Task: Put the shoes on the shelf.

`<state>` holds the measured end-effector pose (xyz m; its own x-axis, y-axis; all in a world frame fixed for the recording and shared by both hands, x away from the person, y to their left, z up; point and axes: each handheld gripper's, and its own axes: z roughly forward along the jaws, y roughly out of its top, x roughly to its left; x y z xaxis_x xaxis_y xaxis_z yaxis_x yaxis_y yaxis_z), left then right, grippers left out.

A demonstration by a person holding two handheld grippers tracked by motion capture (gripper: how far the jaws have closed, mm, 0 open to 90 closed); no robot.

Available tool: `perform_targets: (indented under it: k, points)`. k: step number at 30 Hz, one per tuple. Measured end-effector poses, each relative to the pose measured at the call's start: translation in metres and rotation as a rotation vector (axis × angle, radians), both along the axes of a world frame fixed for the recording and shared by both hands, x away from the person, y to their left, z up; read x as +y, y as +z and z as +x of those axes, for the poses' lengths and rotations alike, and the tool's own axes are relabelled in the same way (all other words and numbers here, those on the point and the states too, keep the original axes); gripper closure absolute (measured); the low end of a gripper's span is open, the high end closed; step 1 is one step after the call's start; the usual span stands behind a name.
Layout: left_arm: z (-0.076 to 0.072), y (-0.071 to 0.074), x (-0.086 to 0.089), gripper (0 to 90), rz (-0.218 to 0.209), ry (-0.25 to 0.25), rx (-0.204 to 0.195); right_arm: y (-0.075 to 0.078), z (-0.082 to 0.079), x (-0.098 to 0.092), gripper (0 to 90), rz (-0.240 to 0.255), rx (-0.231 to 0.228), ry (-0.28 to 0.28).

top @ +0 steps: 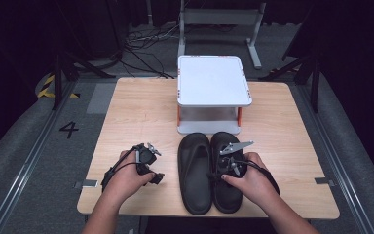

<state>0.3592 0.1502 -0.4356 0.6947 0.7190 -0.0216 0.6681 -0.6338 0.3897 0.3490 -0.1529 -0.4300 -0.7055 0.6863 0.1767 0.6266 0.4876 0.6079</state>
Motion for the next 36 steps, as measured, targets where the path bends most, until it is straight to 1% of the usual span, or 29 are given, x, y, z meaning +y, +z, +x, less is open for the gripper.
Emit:
perform_targets:
  k: [3,6,7,8,9,10,12,13,14,15,16,18,20,21,22,25,26,27,28,29,30,31,32,33,34,35,36]
  points:
    - [0.000,-0.002,-0.001,24.6,-0.003,0.003,0.009,-0.003,0.000,0.004,32.0,-0.017,-0.013,-0.023]
    - [0.000,-0.004,-0.001,24.7,0.003,0.005,0.019,-0.008,0.000,0.009,30.9,-0.034,-0.030,-0.040]
    - [0.000,-0.004,-0.001,24.7,0.003,0.005,0.019,-0.008,0.000,0.009,30.9,-0.034,-0.030,-0.040]
    - [0.001,-0.004,-0.001,24.7,0.004,0.001,0.020,-0.012,-0.001,0.013,29.4,-0.053,-0.043,-0.040]
    - [0.001,-0.004,-0.001,24.7,0.004,0.001,0.020,-0.012,-0.001,0.013,29.4,-0.053,-0.043,-0.040]
    - [0.001,-0.003,-0.001,24.7,0.000,0.006,0.019,-0.013,-0.002,0.015,27.0,-0.062,-0.046,-0.037]
    - [0.001,-0.003,-0.001,24.7,-0.003,0.008,0.017,-0.016,-0.004,0.019,23.9,-0.096,-0.083,-0.020]
    - [0.001,-0.003,-0.001,24.7,-0.003,0.008,0.018,-0.017,-0.005,0.020,21.1,-0.105,-0.094,-0.015]
    - [0.001,-0.003,-0.001,24.7,-0.005,0.009,0.020,-0.018,-0.006,0.021,17.9,-0.106,-0.098,0.000]
    - [0.001,-0.004,0.000,24.7,-0.005,0.010,0.018,-0.020,-0.007,0.022,14.0,-0.114,-0.117,0.016]
    - [0.002,-0.004,0.000,24.7,-0.005,0.010,0.019,-0.022,-0.009,0.024,12.6,-0.108,-0.122,0.011]
    - [0.002,-0.005,0.000,24.7,-0.006,0.011,0.026,-0.023,-0.010,0.024,12.5,-0.109,-0.137,0.002]
    - [0.002,-0.005,0.000,24.7,-0.004,0.009,0.024,-0.023,-0.010,0.023,12.6,-0.105,-0.141,0.003]
    - [0.002,-0.005,0.000,24.7,-0.007,0.008,0.022,-0.023,-0.010,0.023,12.9,-0.103,-0.136,0.003]
    - [0.002,-0.005,-0.001,24.7,-0.008,0.007,0.024,-0.022,-0.010,0.023,14.7,-0.101,-0.133,0.003]
    - [0.003,-0.006,-0.002,24.7,-0.006,0.004,0.024,-0.019,-0.008,0.021,24.2,-0.096,-0.130,-0.022]
    - [0.003,-0.006,-0.002,24.7,-0.006,0.004,0.024,-0.019,-0.008,0.021,24.2,-0.096,-0.130,-0.022]
    - [0.003,-0.006,-0.002,24.7,-0.003,0.003,0.027,-0.018,-0.007,0.019,28.6,-0.089,-0.125,-0.028]
    - [0.003,-0.007,-0.002,24.7,0.000,-0.001,0.025,-0.017,-0.005,0.017,30.6,-0.070,-0.101,-0.044]
    - [0.003,-0.007,-0.002,24.6,0.000,-0.001,0.025,-0.017,-0.005,0.017,30.6,-0.070,-0.101,-0.044]
    - [0.003,-0.007,-0.002,24.6,0.000,-0.002,0.027,-0.017,-0.004,0.016,32.4,-0.067,-0.103,-0.044]
    - [0.004,-0.007,-0.002,24.6,0.002,-0.005,0.025,-0.016,-0.004,0.016,33.7,-0.061,-0.091,-0.054]
    - [0.003,-0.007,-0.002,24.6,0.000,-0.005,0.027,-0.015,-0.004,0.016,37.0,-0.067,-0.089,-0.047]
    - [0.003,-0.007,-0.002,24.7,0.000,-0.005,0.027,-0.015,-0.004,0.016,37.0,-0.067,-0.089,-0.047]
    - [0.003,-0.007,-0.002,24.7,0.001,-0.003,0.029,-0.014,-0.004,0.016,42.0,-0.071,-0.094,-0.041]
    - [0.003,-0.007,-0.002,24.7,0.000,-0.001,0.029,-0.013,-0.004,0.015,50.1,-0.073,-0.089,-0.047]
    - [0.003,-0.007,-0.002,24.7,0.000,-0.001,0.025,-0.012,-0.004,0.014,55.8,-0.078,-0.083,-0.057]
